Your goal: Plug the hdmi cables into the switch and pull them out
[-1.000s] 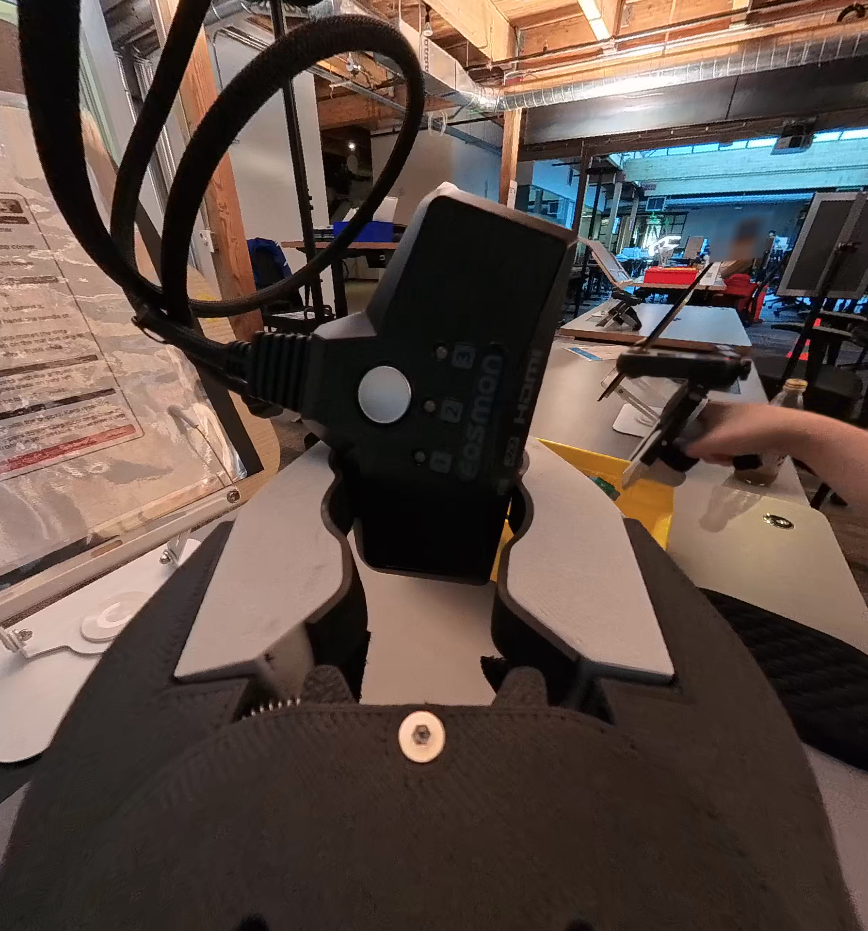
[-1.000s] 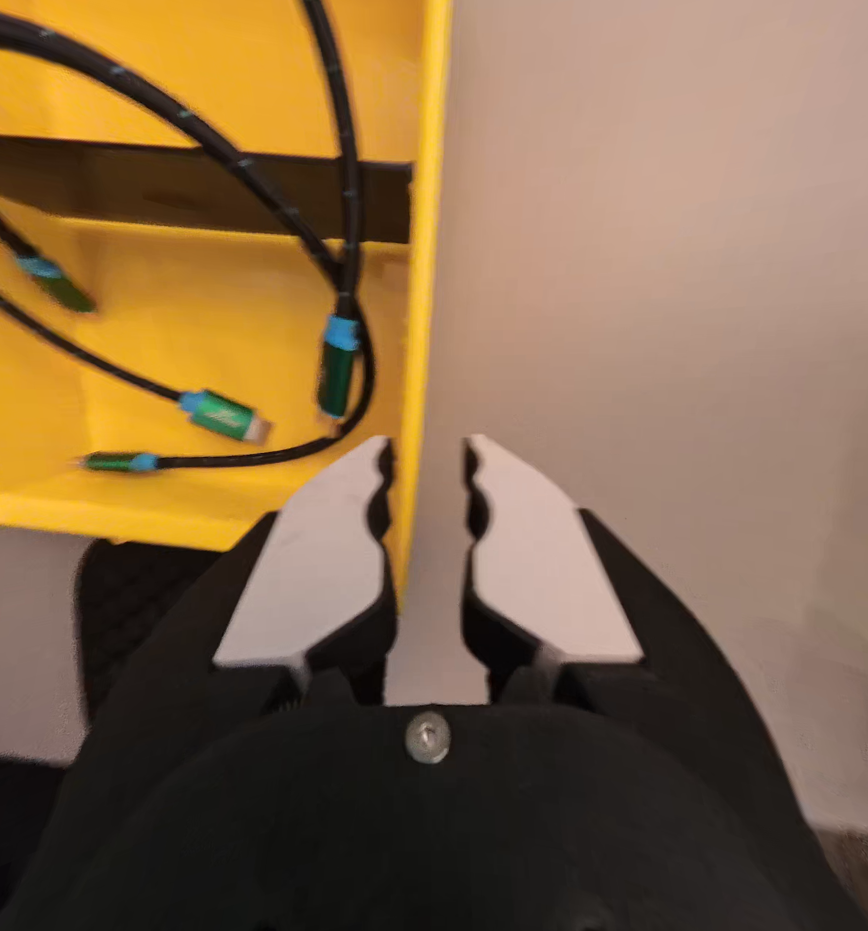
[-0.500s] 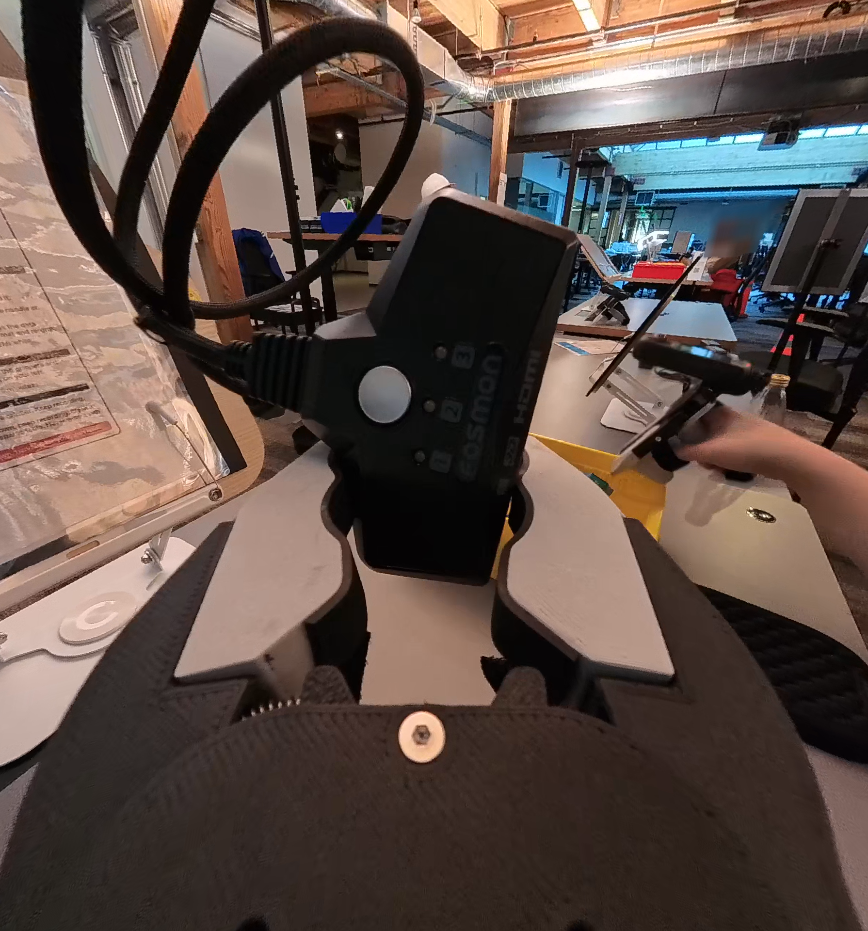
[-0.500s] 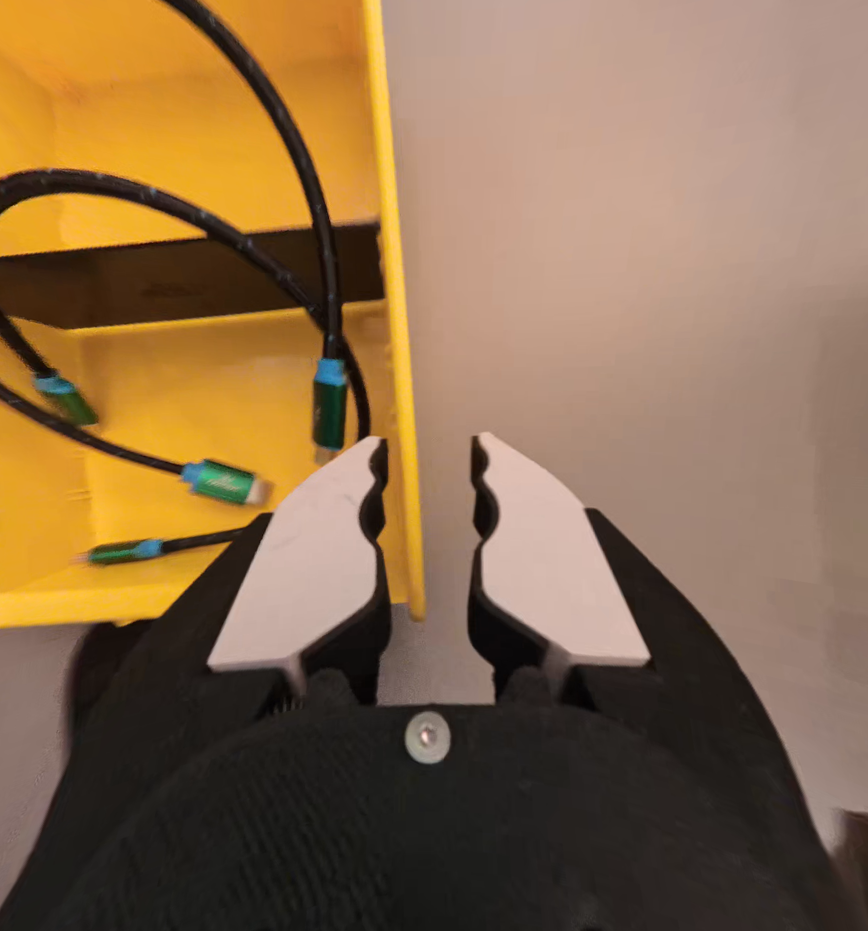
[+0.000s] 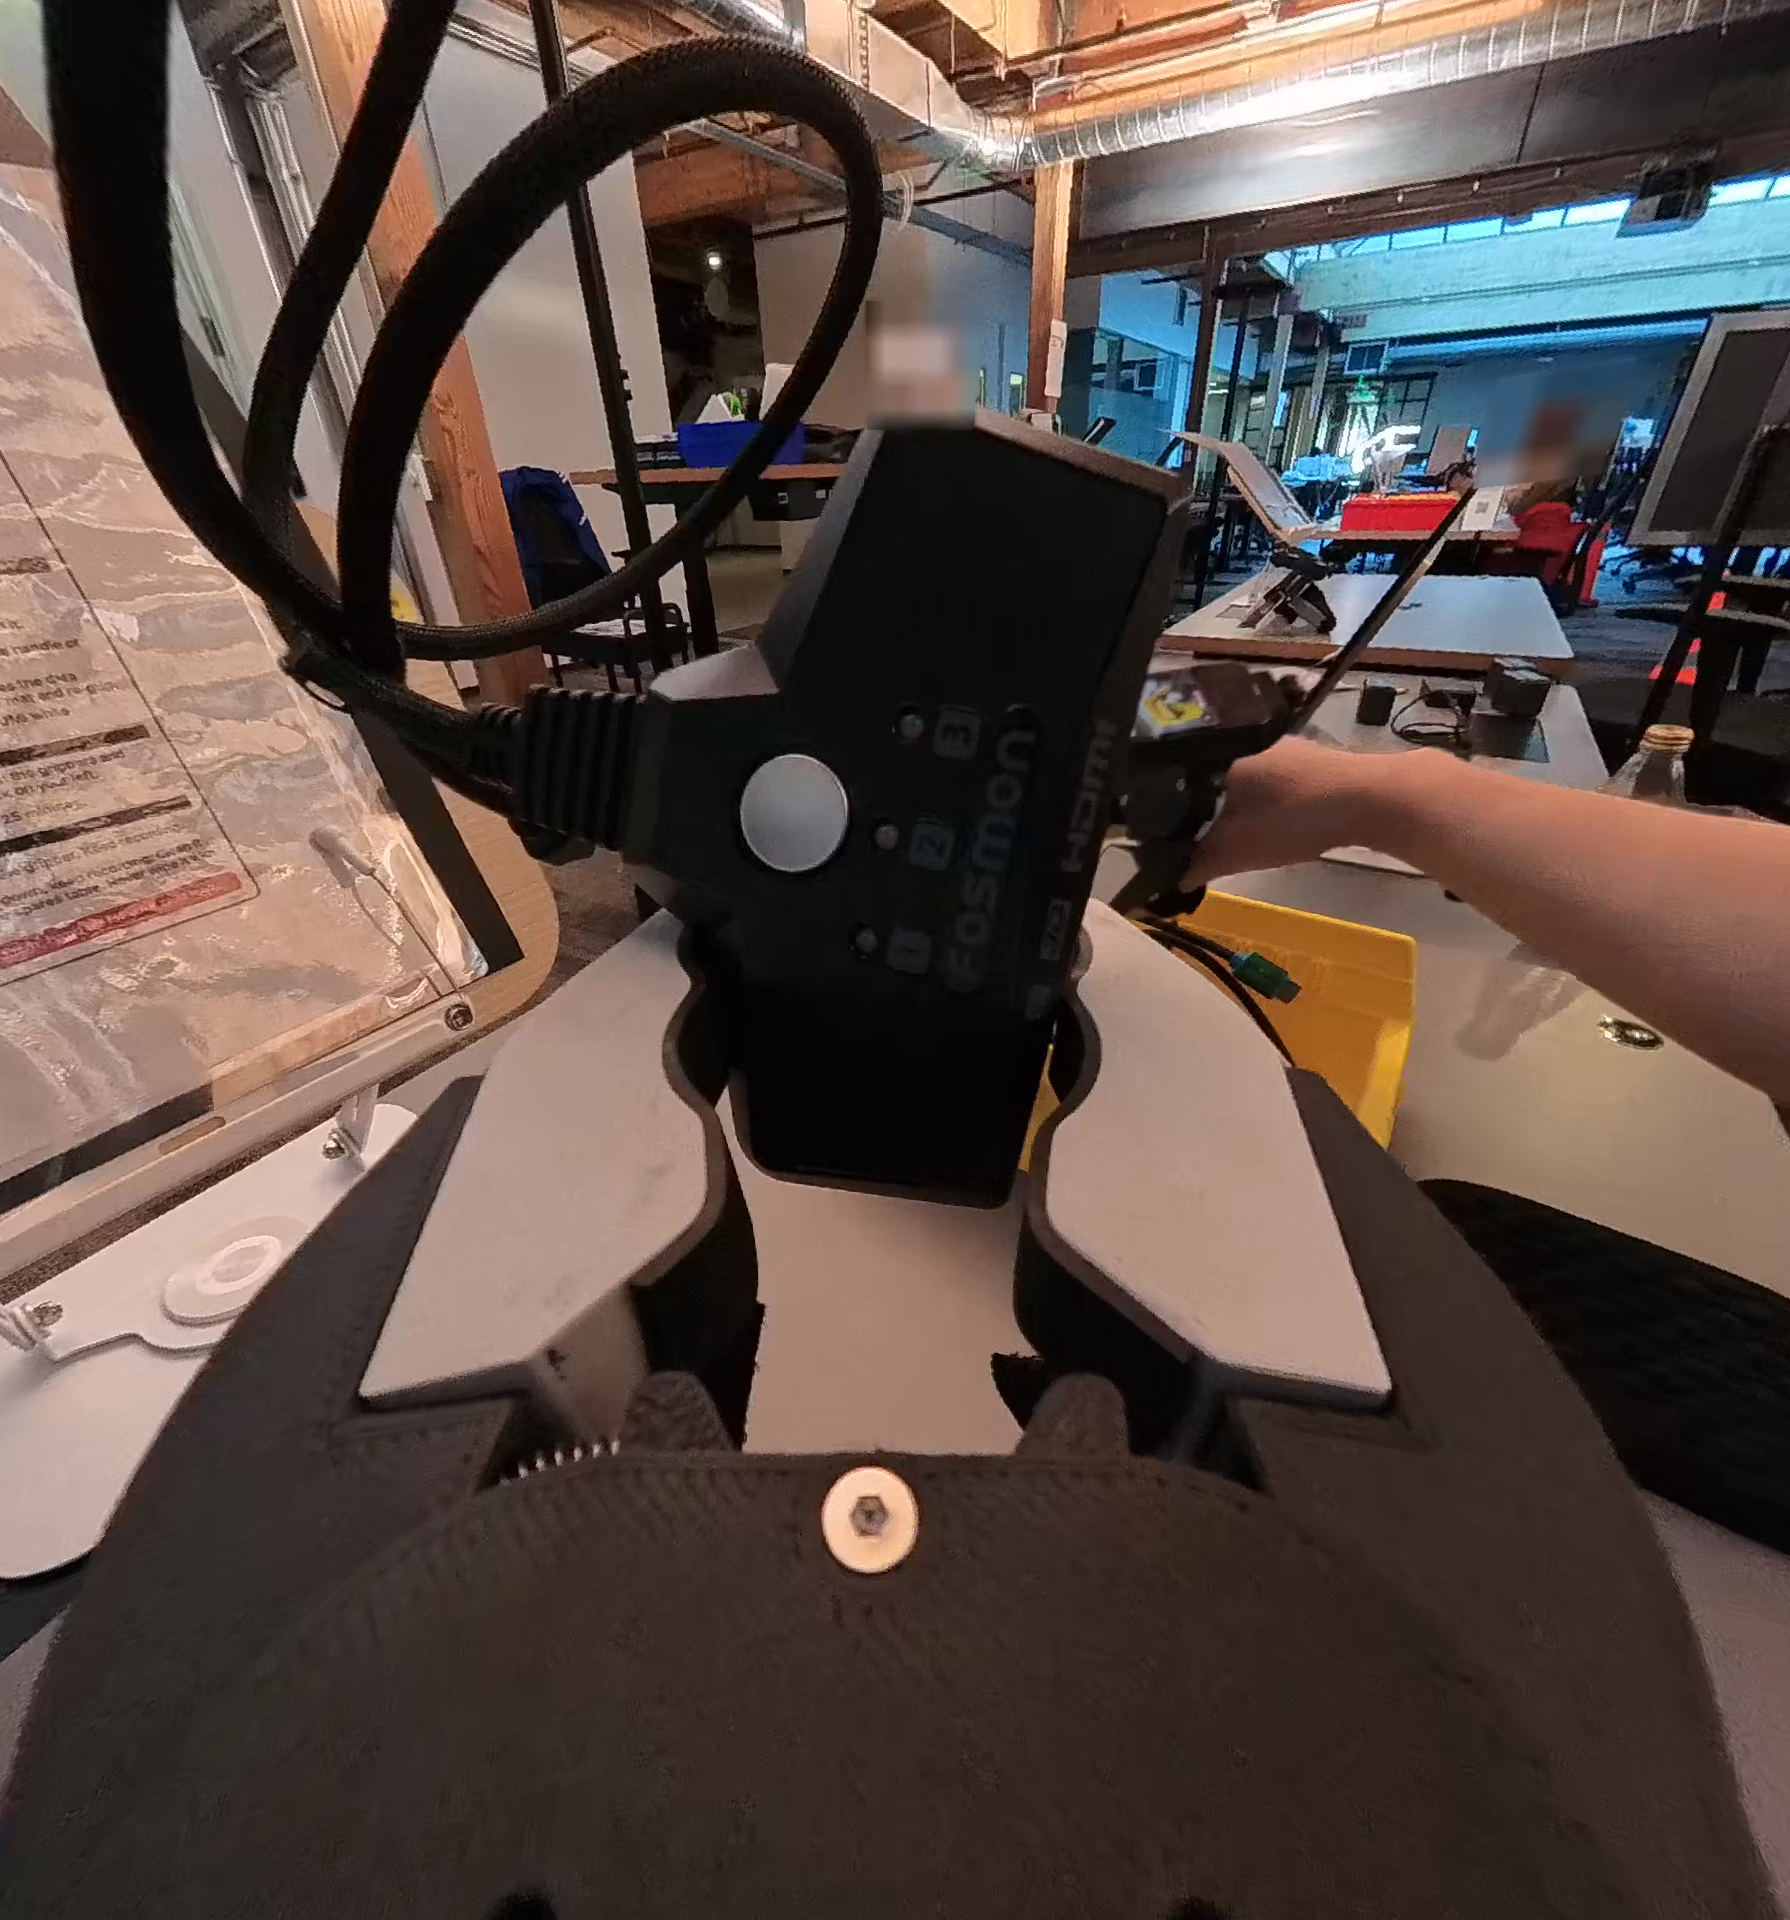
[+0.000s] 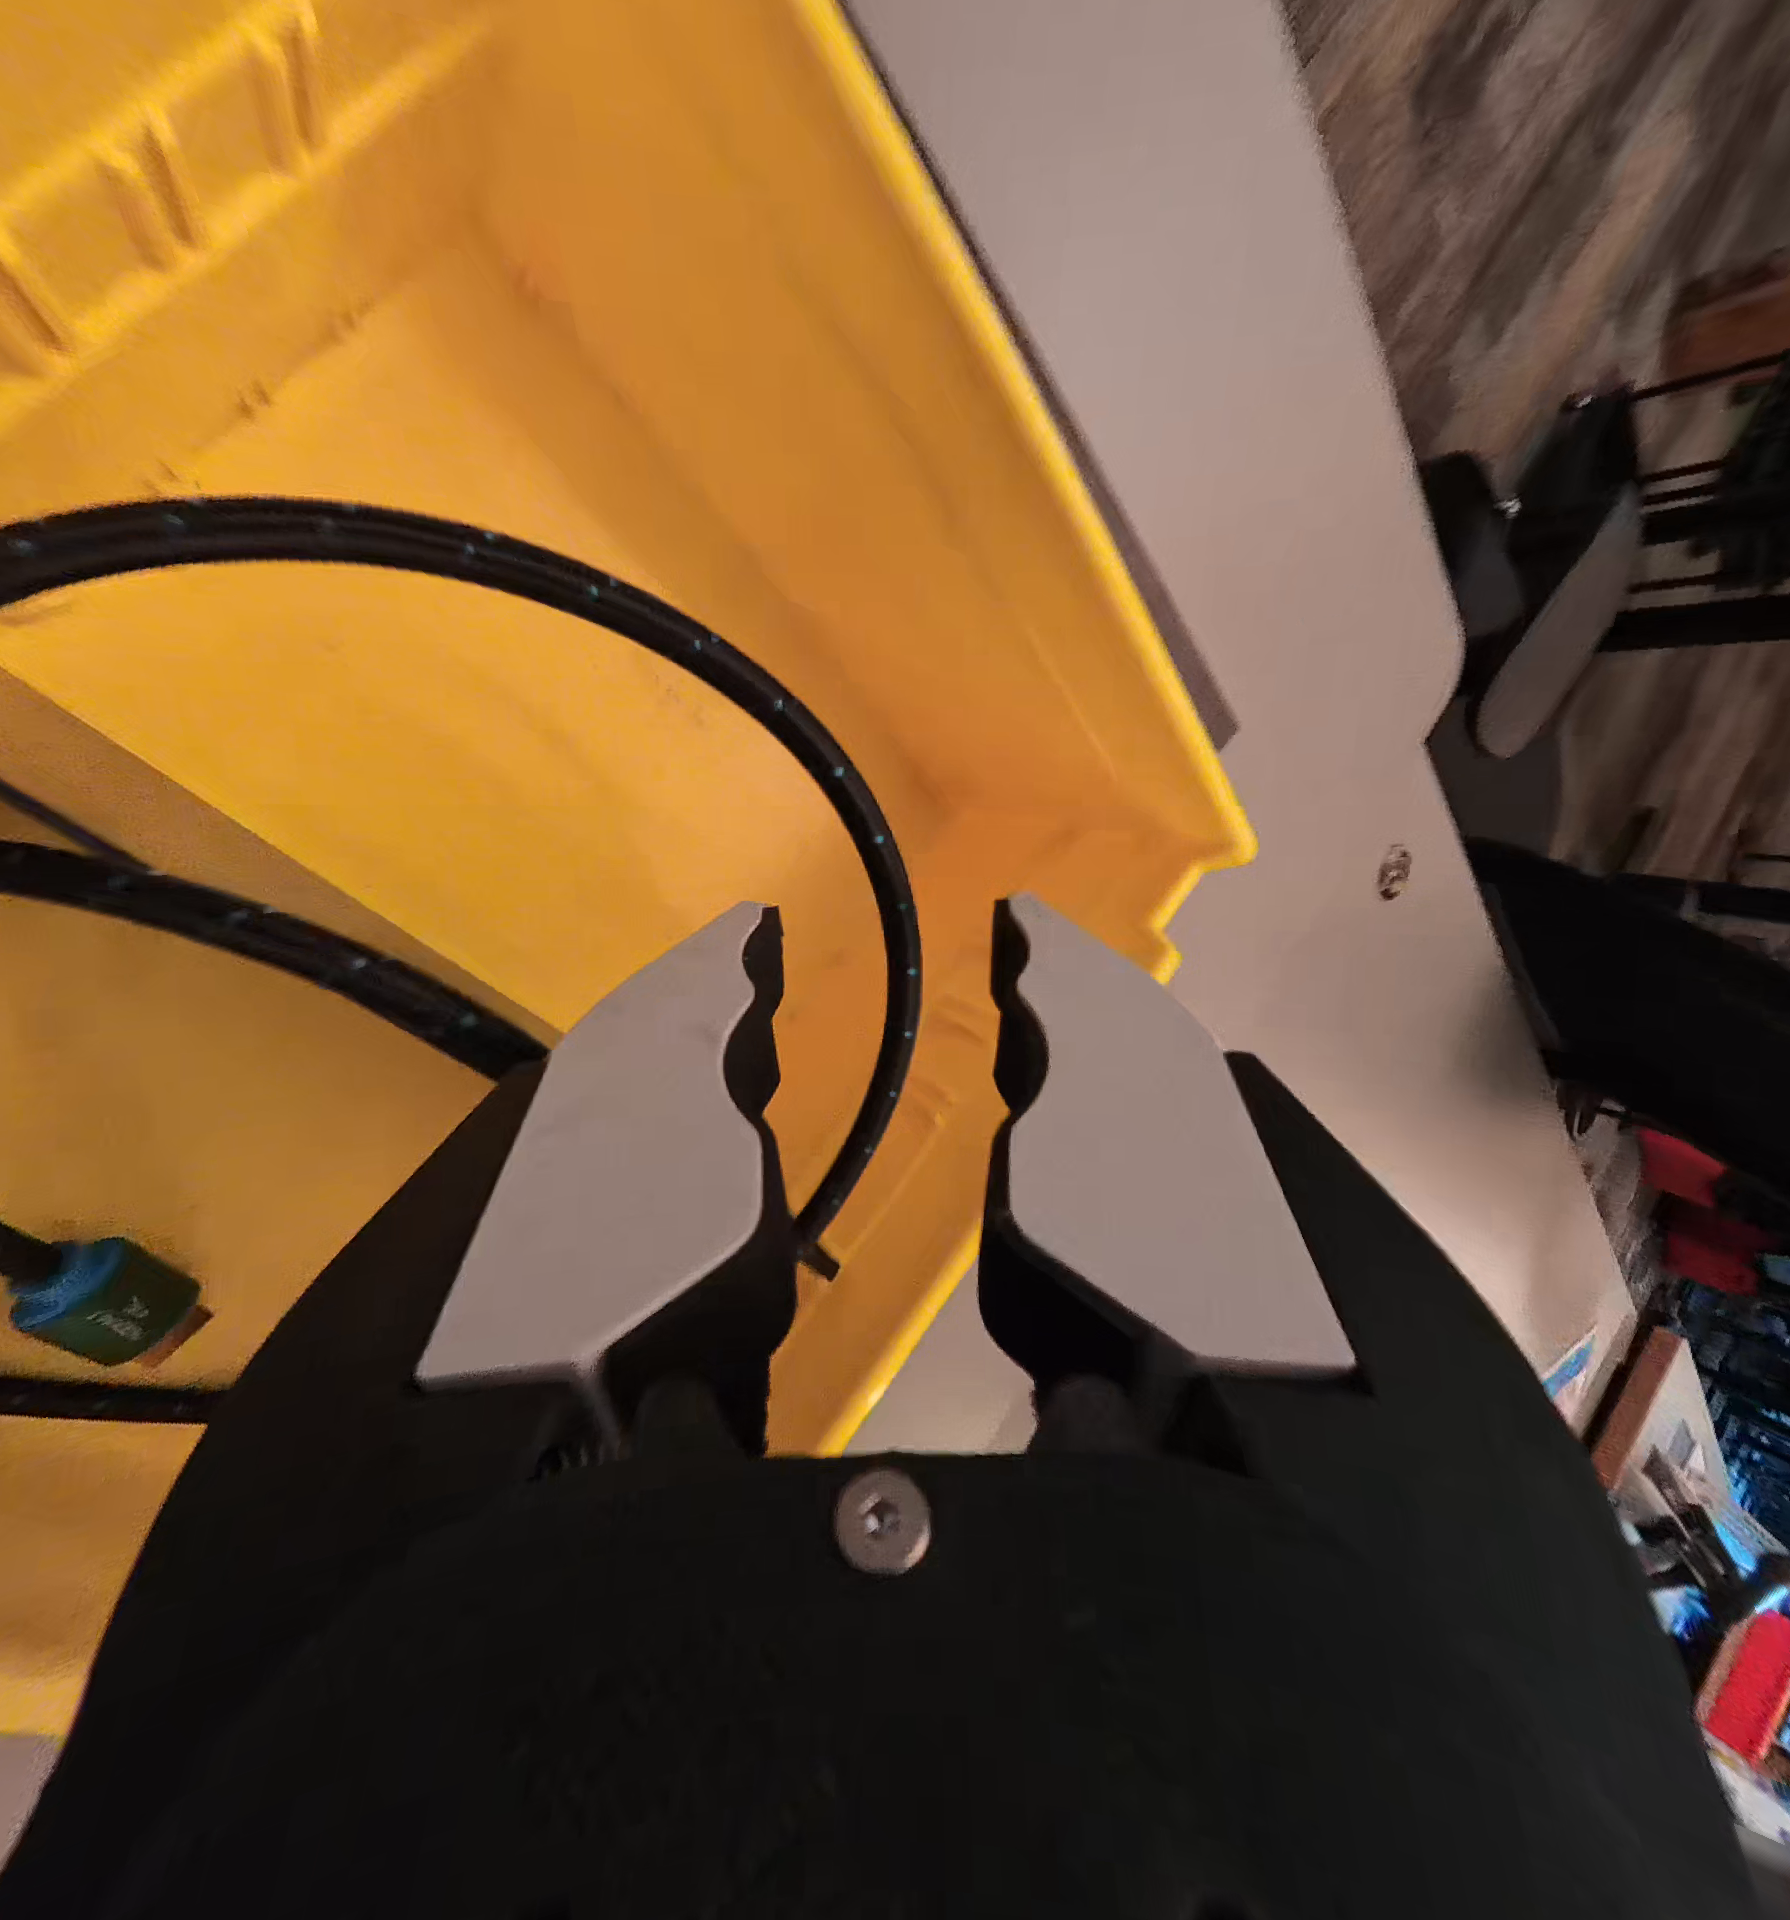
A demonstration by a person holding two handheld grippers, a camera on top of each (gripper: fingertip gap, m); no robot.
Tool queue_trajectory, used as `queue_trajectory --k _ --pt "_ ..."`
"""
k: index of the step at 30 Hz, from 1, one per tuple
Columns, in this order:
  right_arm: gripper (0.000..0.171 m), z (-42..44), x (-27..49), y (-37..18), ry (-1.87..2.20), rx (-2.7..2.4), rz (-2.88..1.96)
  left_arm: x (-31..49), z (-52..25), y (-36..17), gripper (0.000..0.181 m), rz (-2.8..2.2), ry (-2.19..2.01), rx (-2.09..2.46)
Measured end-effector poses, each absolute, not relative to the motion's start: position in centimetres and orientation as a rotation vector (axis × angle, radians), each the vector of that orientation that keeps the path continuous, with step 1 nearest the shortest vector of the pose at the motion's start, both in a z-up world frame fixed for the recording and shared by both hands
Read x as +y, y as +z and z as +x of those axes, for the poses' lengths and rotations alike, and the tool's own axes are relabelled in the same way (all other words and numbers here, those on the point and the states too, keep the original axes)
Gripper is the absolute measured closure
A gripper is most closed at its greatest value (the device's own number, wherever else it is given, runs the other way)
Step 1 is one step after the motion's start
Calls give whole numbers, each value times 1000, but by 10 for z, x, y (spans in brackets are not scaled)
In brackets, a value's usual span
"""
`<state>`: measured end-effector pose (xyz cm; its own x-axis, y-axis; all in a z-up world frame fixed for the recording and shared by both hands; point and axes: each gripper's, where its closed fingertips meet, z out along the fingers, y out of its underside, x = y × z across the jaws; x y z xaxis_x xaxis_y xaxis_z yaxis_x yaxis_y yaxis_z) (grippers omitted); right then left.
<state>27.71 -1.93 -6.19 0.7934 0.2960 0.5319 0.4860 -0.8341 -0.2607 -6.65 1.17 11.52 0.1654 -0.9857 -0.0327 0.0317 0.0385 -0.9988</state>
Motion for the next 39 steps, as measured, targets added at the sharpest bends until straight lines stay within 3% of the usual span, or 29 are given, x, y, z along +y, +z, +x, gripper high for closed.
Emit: queue_trajectory --k 3,4,10,15,27,31,34,39 --pt "144 301 -23 -74 -808 -525 -2665 14 -66 115 121 -1233 -1077 1078" --pt "162 301 -25 -77 -783 -518 -2683 14 -66 115 121 -1233 -1078 1080" --pt "163 304 -46 -24 -907 -224 -2639 16 -68 115 121 -1241 -1077 1083" --pt "163 290 -84 -4 -899 43 -2607 13 -69 118 121 -1237 -1090 1087" --pt "163 259 -135 -95 -202 653 -2701 0 -69 123 121 -1231 -1138 1098" --pt "161 255 -158 -113 -205 683 -2853 -5 -68 125 121 -1218 -1143 1112" --pt "157 254 -158 -122 -285 572 -2916 -8 -67 126 121 -1212 -1147 1117" --pt "133 252 -150 -104 -413 434 -2871 -9 -68 127 121 -1198 -1137 1127"
